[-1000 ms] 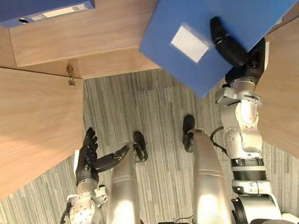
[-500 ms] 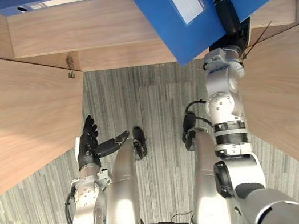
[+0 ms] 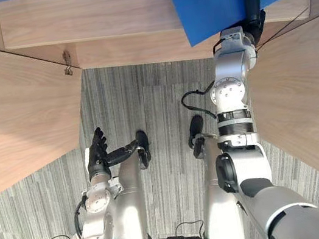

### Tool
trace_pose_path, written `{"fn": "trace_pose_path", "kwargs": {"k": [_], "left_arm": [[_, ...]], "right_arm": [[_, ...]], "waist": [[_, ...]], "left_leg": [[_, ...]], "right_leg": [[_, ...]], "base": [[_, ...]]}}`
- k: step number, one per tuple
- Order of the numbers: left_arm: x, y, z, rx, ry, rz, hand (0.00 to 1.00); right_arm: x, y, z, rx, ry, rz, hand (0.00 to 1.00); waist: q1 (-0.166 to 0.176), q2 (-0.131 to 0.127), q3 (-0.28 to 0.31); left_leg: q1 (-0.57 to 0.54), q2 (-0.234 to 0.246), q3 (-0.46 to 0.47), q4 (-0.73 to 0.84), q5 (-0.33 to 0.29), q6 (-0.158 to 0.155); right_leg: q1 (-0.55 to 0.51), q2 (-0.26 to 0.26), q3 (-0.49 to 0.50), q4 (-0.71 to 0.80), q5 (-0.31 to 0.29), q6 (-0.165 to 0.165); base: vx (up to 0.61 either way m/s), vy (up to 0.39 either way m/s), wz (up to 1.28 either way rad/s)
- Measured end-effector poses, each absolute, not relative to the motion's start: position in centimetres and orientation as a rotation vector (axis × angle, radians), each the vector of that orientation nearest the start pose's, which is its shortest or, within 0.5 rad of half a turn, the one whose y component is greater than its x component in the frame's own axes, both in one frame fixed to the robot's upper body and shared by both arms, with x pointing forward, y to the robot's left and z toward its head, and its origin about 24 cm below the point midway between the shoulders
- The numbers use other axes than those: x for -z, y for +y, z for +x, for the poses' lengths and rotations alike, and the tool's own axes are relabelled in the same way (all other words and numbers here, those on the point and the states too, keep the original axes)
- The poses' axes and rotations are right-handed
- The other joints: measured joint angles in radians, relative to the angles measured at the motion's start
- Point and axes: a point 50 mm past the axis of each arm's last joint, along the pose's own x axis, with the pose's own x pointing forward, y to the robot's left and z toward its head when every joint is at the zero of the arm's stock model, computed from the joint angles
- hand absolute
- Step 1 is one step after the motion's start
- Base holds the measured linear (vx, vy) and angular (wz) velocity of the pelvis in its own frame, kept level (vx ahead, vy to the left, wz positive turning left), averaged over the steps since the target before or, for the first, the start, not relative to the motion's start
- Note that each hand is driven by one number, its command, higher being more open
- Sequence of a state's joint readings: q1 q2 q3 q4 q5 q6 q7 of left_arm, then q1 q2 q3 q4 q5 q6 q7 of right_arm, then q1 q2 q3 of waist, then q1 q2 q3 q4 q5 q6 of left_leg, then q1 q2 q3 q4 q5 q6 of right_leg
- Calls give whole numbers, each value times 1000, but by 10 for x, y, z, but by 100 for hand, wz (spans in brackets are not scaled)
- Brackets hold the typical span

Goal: Walk over to the cabinet, pick up the folder, carry it to the office cabinet, place the folder inside the office cabinet, then close the office cabinet door

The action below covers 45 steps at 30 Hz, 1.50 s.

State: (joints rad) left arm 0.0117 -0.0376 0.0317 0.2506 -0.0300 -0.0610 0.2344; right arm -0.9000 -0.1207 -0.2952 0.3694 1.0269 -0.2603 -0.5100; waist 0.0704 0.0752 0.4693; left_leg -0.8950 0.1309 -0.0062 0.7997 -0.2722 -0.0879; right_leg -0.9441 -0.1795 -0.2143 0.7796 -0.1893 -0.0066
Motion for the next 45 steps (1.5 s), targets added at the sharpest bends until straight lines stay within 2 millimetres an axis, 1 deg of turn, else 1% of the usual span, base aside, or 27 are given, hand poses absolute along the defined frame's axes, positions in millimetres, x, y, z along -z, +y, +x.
{"fn": "trace_pose_path", "kwargs": {"k": [2,5,8,12,14,17,18,21,22,24,27,30,35,38,40,41,42,45], "left_arm": [[16,157,240,-263,216,-45,100],[19,155,239,-254,232,-43,100],[20,154,239,-251,237,-42,100],[23,154,237,-248,251,-39,100],[23,154,237,-249,252,-37,100],[23,154,237,-245,255,-35,100],[24,154,237,-245,259,-35,100],[25,154,237,-244,274,-32,100],[25,154,237,-244,273,-32,100],[24,154,237,-244,271,-30,100],[25,155,237,-245,274,-26,100],[27,159,236,-247,283,-12,100],[30,161,235,-247,294,-2,100],[30,161,235,-244,294,-2,100],[30,161,235,-238,296,-1,100],[30,161,235,-236,296,-1,100],[30,162,235,-229,297,3,100],[33,167,234,-218,310,25,100]], "right_arm": [[-230,-201,369,373,-460,1230,100],[-237,-199,370,356,-474,1246,100],[-247,-196,371,333,-492,1252,100],[-250,-193,371,318,-494,1249,100],[-250,-189,372,302,-489,1245,100],[-251,-174,373,246,-469,1208,100],[-250,-166,374,219,-451,1192,100],[-239,-147,375,158,-396,1147,100],[-237,-144,375,145,-386,1142,100],[-235,-129,376,97,-355,1132,100],[-231,-121,377,66,-323,1155,100],[-224,-121,380,80,-288,1141,100],[-224,-129,384,86,-281,1110,100],[-225,-140,386,97,-296,1073,100],[-226,-153,386,106,-311,1020,100],[-226,-155,386,105,-315,1013,100],[-227,-162,386,98,-327,982,100],[-225,-171,385,57,-341,881,100]], "waist": [[1,0,0],[-1,-1,1],[-1,-1,1],[3,-2,1],[2,-9,-3],[-2,-11,-4],[-5,-11,-4],[-5,-13,-5],[-5,-13,-5],[-5,-16,-7],[-3,-23,-11],[0,-39,-19],[-1,-41,-21],[-2,-41,-21],[-6,-41,-21],[-6,-41,-21],[-9,-41,-21],[-21,-41,-21]], "left_leg": [[0,0,-2,-7,5,-2],[3,1,3,-21,12,0],[16,1,6,-41,21,2],[53,1,16,-62,25,8],[61,1,24,-71,27,10],[62,1,28,-74,28,12],[65,1,29,-76,28,12],[89,3,31,-86,28,12],[92,2,31,-88,28,12],[95,2,34,-91,28,12],[95,2,34,-94,29,12],[97,1,35,-98,31,12],[98,-1,38,-111,40,14],[101,-5,40,-134,57,17],[106,-6,40,-144,64,20],[107,-7,40,-145,66,21],[107,-8,40,-147,68,24],[110,-9,42,-148,69,26]], "right_leg": [[0,0,-3,-3,1,-1],[3,2,-6,-19,12,-13],[17,5,-7,-38,26,-13],[54,7,-5,-65,36,-9],[60,8,-1,-77,42,-7],[61,10,2,-86,47,-5],[64,11,2,-89,48,-5],[86,13,2,-97,48,-5],[88,13,2,-99,48,-5],[90,13,3,-100,49,-4],[90,13,3,-101,49,-5],[90,13,3,-104,49,-5],[92,13,3,-123,64,-6],[99,13,1,-151,82,-4],[109,14,-1,-171,95,-3],[111,14,-1,-173,97,-2],[113,14,-1,-180,102,-1],[123,14,-1,-192,110,4]], "base": [[-2,8,3],[4,26,-1],[6,58,-1],[6,60,-3],[-2,59,-6],[1,46,-4],[7,35,-2],[3,11,-1],[0,0,0],[0,0,0],[0,0,0],[0,0,0],[-10,33,-1],[-21,21,1],[-43,26,1],[-40,22,1],[0,0,0],[-21,18,0]]}}
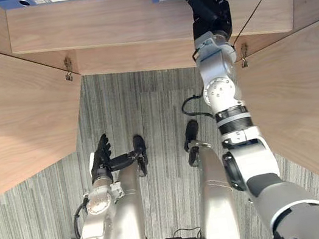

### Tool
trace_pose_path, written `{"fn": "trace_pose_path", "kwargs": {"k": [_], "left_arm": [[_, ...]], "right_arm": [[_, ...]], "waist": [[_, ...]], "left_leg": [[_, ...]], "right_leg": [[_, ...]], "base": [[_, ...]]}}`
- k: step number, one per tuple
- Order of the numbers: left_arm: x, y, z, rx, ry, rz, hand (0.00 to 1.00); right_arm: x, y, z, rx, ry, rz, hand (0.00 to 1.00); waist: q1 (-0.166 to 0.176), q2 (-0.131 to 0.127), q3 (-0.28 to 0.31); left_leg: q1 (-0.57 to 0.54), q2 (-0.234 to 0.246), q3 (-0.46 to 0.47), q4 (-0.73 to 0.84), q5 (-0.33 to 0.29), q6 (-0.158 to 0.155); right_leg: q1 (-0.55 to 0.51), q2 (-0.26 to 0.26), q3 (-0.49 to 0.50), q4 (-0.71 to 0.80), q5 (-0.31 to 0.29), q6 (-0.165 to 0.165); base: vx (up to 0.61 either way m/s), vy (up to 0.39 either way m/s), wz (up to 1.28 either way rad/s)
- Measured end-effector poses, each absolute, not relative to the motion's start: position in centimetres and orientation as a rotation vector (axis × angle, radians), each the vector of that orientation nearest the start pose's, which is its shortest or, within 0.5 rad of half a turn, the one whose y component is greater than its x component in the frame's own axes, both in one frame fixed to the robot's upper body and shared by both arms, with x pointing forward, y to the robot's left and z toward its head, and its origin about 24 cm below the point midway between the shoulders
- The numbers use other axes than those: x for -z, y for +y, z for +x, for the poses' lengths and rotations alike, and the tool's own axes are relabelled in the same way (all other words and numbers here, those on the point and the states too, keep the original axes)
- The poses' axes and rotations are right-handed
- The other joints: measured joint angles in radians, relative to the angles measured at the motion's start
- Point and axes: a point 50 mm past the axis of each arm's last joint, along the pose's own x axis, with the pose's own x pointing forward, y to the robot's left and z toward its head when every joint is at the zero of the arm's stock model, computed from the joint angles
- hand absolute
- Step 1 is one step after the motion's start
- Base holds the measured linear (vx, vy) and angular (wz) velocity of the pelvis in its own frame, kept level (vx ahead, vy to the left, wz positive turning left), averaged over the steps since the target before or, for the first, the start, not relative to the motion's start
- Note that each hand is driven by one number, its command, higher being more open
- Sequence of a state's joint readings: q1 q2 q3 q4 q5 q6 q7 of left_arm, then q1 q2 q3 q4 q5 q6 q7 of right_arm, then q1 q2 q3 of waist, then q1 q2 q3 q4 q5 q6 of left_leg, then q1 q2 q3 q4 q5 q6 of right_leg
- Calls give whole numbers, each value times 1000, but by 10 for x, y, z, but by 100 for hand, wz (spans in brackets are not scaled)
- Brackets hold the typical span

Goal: Walk over to the cabinet, pick up the folder, carry it to the office cabinet, place the folder inside the office cabinet, then close the office cabinet door

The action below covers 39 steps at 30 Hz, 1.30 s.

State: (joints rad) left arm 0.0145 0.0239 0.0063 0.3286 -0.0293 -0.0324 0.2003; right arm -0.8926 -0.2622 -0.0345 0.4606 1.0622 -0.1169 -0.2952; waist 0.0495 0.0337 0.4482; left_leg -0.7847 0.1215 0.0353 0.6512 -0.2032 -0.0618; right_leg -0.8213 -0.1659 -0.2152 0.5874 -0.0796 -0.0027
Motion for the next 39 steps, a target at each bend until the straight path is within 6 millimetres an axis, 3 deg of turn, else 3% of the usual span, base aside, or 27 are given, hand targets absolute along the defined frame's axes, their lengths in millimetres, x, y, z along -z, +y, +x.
{"fn": "trace_pose_path", "kwargs": {"k": [5,10,21,39], "left_arm": [[35,174,233,-203,315,49,100],[35,175,236,-187,320,55,100],[25,177,257,-188,282,36,100],[4,186,278,-212,211,31,100]], "right_arm": [[-214,-183,382,11,-327,791,100],[-200,-182,381,-35,-282,734,100],[-185,-185,378,-32,-257,682,100],[-177,-178,375,-65,-256,651,100]], "waist": [[-4,-1,0],[-5,-1,0],[-3,-2,-1],[-3,-3,-2]], "left_leg": [[5,0,4,-5,0,1],[12,1,13,-8,0,1],[15,13,24,-5,0,1],[15,21,27,-8,0,1]], "right_leg": [[2,1,3,-4,2,1],[2,3,11,-4,4,1],[2,17,22,-11,13,-3],[1,26,24,-18,15,-5]], "base": [[0,0,0],[-8,-3,-4],[-10,-4,-4],[0,0,0]]}}
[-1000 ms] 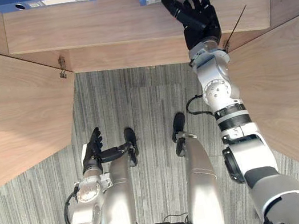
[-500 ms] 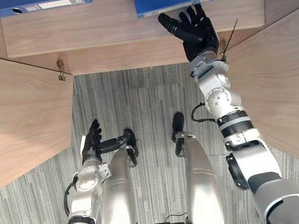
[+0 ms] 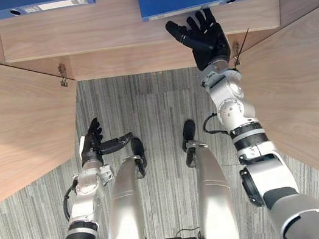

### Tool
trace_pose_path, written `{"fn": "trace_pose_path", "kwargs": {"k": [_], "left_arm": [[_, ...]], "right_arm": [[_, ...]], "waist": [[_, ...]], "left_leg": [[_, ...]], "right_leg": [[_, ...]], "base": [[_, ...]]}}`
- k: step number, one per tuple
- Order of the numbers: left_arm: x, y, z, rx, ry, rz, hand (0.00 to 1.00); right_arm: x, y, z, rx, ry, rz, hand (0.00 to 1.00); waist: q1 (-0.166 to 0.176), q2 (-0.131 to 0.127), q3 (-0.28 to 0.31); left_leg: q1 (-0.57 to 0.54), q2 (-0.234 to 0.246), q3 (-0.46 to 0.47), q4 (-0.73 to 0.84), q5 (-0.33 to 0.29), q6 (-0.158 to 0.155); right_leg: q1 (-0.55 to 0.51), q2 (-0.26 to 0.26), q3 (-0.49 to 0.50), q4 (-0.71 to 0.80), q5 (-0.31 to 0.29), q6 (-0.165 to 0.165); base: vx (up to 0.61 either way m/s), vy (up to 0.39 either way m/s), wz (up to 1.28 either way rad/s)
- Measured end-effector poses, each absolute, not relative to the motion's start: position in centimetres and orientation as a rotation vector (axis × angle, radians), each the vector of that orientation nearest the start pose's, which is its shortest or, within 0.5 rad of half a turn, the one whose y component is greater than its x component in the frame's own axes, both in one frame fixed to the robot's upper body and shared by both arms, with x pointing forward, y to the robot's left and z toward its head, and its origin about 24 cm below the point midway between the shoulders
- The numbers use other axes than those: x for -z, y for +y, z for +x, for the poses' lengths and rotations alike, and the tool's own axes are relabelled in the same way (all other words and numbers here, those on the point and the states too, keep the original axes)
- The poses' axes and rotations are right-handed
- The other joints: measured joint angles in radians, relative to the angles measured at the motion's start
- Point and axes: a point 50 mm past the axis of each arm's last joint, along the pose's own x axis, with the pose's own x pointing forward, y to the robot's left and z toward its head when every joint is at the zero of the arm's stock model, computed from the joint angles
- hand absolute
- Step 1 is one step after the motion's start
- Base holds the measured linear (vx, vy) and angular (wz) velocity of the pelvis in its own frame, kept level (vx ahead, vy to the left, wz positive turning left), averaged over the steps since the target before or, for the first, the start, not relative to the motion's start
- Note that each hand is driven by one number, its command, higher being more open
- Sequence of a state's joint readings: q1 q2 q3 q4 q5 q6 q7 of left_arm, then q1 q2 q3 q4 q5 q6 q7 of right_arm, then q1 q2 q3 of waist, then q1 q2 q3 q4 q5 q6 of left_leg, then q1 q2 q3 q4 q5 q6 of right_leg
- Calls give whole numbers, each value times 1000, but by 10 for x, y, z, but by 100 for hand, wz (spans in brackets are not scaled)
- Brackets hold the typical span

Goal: Walk over to the cabinet, pick up the folder, carry it to the office cabinet, place the folder inside the office cabinet, then close the office cabinet door

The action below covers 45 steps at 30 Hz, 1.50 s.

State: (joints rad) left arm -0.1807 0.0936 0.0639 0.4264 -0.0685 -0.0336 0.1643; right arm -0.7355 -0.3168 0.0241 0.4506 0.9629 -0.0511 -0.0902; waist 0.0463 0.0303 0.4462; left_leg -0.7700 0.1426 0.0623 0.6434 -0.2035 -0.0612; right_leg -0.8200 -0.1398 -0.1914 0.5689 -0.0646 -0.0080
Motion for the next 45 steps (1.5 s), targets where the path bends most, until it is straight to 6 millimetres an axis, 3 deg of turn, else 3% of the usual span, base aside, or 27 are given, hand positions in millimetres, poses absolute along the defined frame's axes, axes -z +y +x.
{"fn": "trace_pose_path", "kwargs": {"k": [8,13,20,27,33,39,45], "left_arm": [[4,185,279,-212,211,30,100],[7,186,276,-215,220,30,100],[21,186,262,-225,273,22,100],[22,184,262,-221,274,11,100],[22,184,263,-221,279,6,100],[18,183,268,-208,263,6,100],[18,183,268,-202,263,6,100]], "right_arm": [[-196,-161,379,-131,-275,623,100],[-237,-140,384,-200,-347,610,100],[-268,-131,393,-170,-393,522,100],[-250,-137,403,-102,-291,481,100],[-231,-156,402,-54,-267,520,100],[-209,-167,394,-54,-249,509,100],[-201,-171,380,-74,-283,466,100]], "waist": [[-3,0,0],[-1,0,0],[0,0,0],[0,1,0],[0,1,-1],[0,1,-1],[1,1,-1]], "left_leg": [[0,2,2,-11,4,-2],[0,-1,3,-30,16,-2],[0,-3,5,-45,27,1],[6,-4,0,-49,32,2],[6,-5,1,-49,32,2],[13,-4,8,-47,31,2],[16,4,13,-44,28,3]], "right_leg": [[0,4,-1,-14,8,-1],[1,4,-1,-36,21,-1],[6,5,-3,-65,40,1],[20,5,-10,-76,45,1],[21,5,-10,-80,46,1],[22,6,-2,-79,47,1],[23,16,4,-78,48,0]], "base": [[0,0,0],[0,0,0],[0,0,0],[-9,1,1],[0,0,0],[-3,0,-2],[-16,-7,-5]]}}
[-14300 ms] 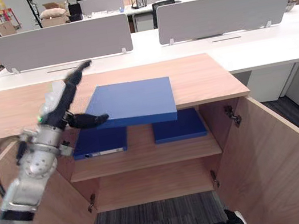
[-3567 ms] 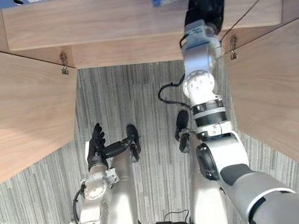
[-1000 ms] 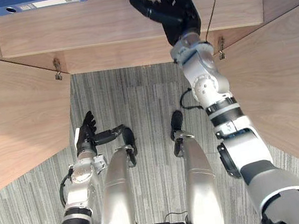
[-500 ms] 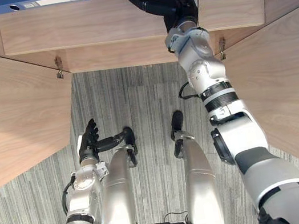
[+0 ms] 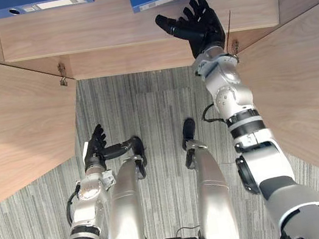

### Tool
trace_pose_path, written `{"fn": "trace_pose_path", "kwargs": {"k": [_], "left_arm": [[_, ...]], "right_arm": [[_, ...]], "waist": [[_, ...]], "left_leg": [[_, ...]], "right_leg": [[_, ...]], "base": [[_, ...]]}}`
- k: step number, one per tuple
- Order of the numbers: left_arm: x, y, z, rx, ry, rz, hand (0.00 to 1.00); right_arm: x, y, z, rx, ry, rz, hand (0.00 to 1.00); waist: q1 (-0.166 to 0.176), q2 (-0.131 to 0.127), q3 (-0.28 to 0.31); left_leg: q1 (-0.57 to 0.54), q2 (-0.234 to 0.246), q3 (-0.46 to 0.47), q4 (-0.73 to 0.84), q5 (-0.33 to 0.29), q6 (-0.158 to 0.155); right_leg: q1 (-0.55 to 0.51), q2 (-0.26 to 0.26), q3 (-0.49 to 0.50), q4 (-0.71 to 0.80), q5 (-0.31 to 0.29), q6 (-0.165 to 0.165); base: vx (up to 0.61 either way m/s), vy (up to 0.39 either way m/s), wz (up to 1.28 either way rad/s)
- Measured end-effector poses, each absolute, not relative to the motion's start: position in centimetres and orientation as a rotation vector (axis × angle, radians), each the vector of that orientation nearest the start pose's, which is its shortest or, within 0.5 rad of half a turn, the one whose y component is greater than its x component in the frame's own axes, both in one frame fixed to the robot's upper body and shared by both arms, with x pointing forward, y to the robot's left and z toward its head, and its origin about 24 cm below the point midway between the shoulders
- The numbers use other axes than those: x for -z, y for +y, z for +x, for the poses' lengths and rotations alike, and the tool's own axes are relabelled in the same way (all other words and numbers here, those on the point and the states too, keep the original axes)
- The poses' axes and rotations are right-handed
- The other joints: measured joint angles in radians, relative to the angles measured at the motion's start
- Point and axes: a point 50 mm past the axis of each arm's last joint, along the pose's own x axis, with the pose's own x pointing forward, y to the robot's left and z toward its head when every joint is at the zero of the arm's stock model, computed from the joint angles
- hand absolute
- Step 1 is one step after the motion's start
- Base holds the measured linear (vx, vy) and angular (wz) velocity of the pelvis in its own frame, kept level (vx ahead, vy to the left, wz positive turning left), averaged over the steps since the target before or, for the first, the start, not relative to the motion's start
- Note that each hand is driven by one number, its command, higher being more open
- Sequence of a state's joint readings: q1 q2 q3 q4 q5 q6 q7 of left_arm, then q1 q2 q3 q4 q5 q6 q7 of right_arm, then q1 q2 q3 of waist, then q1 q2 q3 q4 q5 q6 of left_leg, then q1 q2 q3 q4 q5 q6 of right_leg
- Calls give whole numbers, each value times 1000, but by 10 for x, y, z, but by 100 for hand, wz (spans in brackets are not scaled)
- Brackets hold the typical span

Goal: Walk over to the cabinet, pick up the folder, carry it to the office cabinet, place the folder inside the office cabinet, then close the office cabinet door

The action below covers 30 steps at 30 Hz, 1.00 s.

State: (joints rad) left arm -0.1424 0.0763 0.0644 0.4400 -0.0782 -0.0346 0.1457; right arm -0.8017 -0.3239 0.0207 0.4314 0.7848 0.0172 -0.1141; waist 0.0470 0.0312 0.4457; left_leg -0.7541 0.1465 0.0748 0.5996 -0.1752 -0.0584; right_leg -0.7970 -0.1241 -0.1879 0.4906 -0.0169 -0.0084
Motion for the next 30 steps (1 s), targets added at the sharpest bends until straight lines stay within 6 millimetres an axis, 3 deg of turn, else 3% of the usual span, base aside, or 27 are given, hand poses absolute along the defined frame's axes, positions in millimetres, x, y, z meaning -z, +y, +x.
{"fn": "trace_pose_path", "kwargs": {"k": [8,19,30], "left_arm": [[17,183,268,-195,257,18,100],[12,199,270,-176,246,76,100],[-3,210,287,-168,207,125,100]], "right_arm": [[-204,-182,369,-115,-327,272,100],[-195,-169,367,-329,-250,-155,100],[-218,-170,379,-263,-289,-650,100]], "waist": [[-2,0,0],[-4,0,0],[-6,-9,-5]], "left_leg": [[3,4,4,-2,-2,-1],[11,6,6,-17,-1,-2],[16,8,14,-39,10,-1]], "right_leg": [[0,5,4,-2,0,0],[10,8,2,-21,7,1],[24,14,3,-68,33,4]], "base": [[-4,-1,-2],[0,0,0],[-1,1,0]]}}
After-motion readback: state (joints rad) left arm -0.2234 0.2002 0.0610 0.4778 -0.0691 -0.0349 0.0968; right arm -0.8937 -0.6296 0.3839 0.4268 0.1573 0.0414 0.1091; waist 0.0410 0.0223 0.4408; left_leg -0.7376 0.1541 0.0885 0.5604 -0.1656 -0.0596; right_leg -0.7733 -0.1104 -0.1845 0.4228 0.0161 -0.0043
